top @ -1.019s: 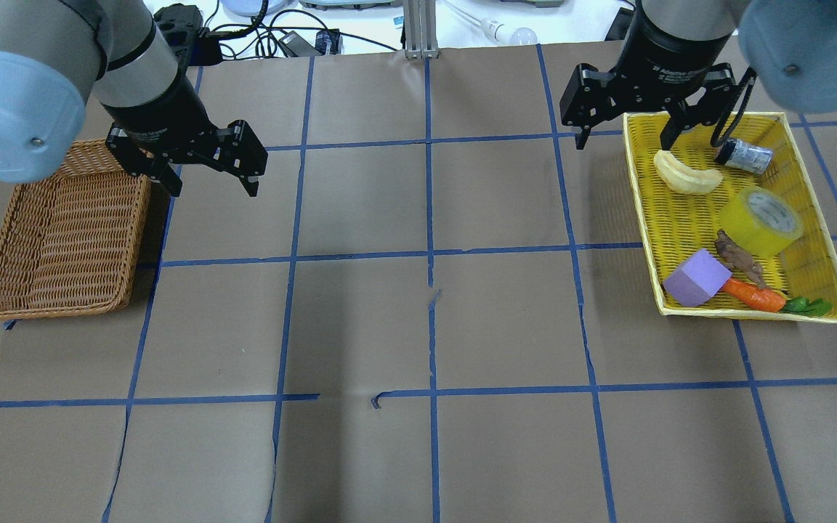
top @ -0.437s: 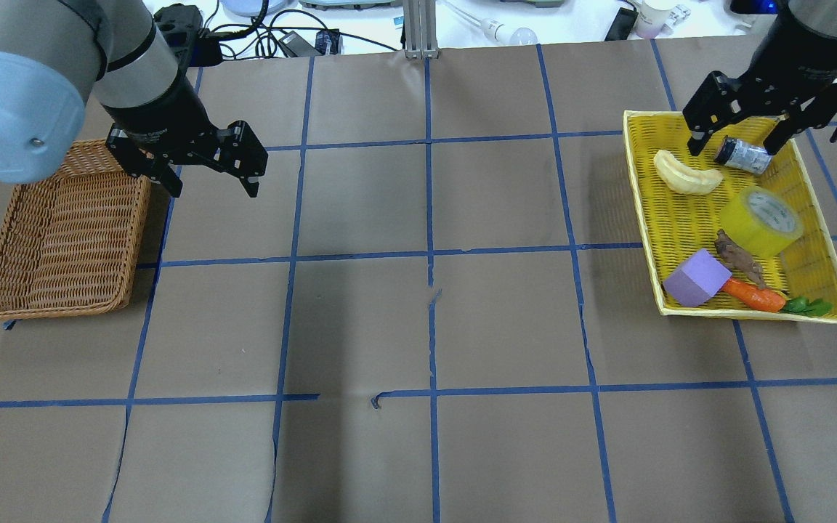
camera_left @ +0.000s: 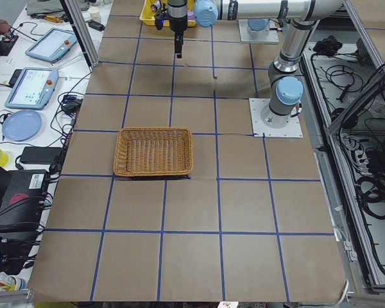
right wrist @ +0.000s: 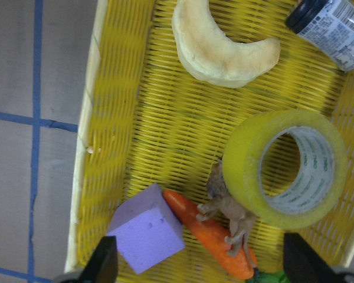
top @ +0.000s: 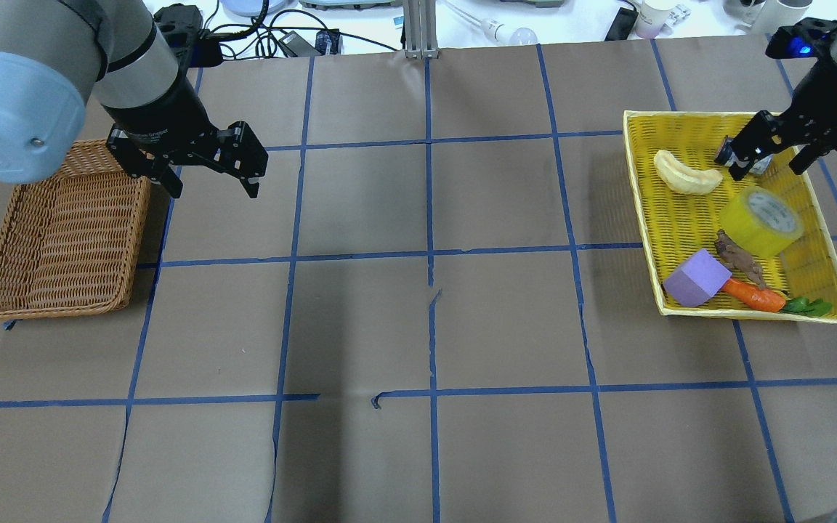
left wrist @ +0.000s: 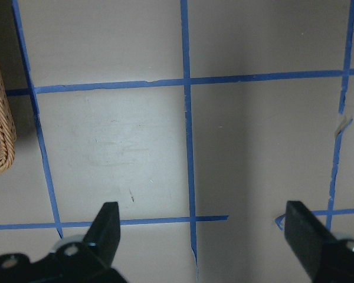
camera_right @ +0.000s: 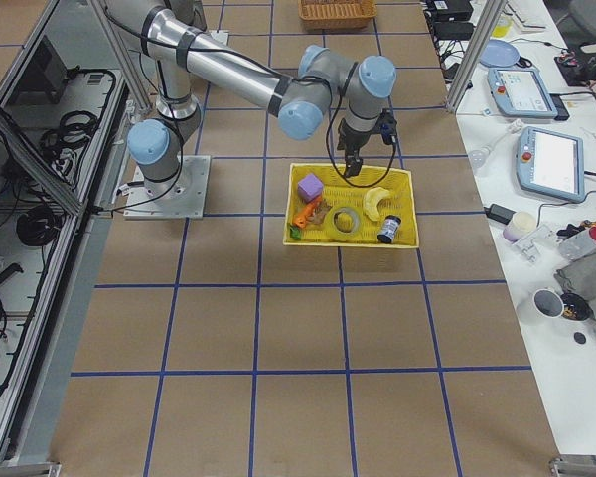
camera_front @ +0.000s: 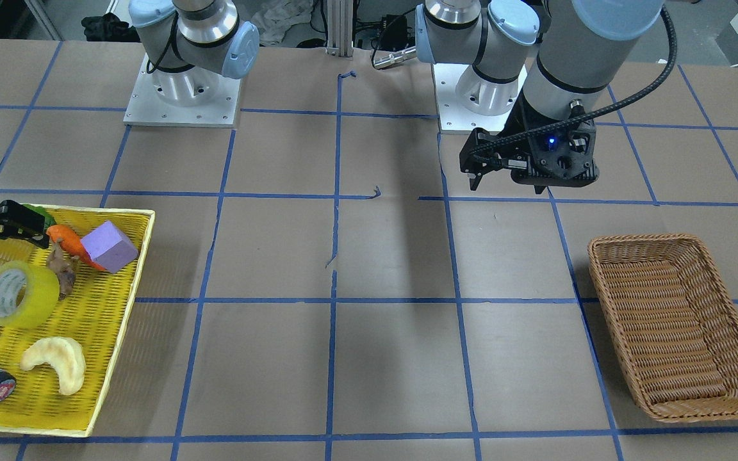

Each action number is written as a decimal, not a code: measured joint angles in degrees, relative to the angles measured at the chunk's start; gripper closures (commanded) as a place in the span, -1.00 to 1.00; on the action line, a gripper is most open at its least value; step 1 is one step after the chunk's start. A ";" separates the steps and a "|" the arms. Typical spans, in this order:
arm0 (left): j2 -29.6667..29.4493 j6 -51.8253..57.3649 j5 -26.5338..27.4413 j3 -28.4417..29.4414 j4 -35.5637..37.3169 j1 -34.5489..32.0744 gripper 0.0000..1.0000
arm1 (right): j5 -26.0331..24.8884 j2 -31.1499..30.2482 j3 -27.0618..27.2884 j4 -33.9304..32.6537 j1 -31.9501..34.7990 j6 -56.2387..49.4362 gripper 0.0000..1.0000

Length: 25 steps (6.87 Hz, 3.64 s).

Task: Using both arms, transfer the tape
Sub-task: 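Move the right gripper down into the yellow basket over the yellow tape roll, then close the right gripper on the rim of the yellow tape roll, then lift the tape roll with the right gripper and carry it to table center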

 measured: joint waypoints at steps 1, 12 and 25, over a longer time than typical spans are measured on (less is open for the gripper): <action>-0.05 0.00 0.00 0.00 0.03 0.00 -1.00 | 1.39 1.33 2.99 -5.31 -1.54 -5.58 -0.94; -0.29 0.00 -0.09 0.00 0.08 0.00 -1.00 | -0.62 5.29 8.28 -13.86 -4.35 -9.39 1.00; -0.55 0.21 1.30 0.03 0.21 0.63 -1.00 | 1.09 15.73 -1.54 -26.23 45.38 36.95 1.00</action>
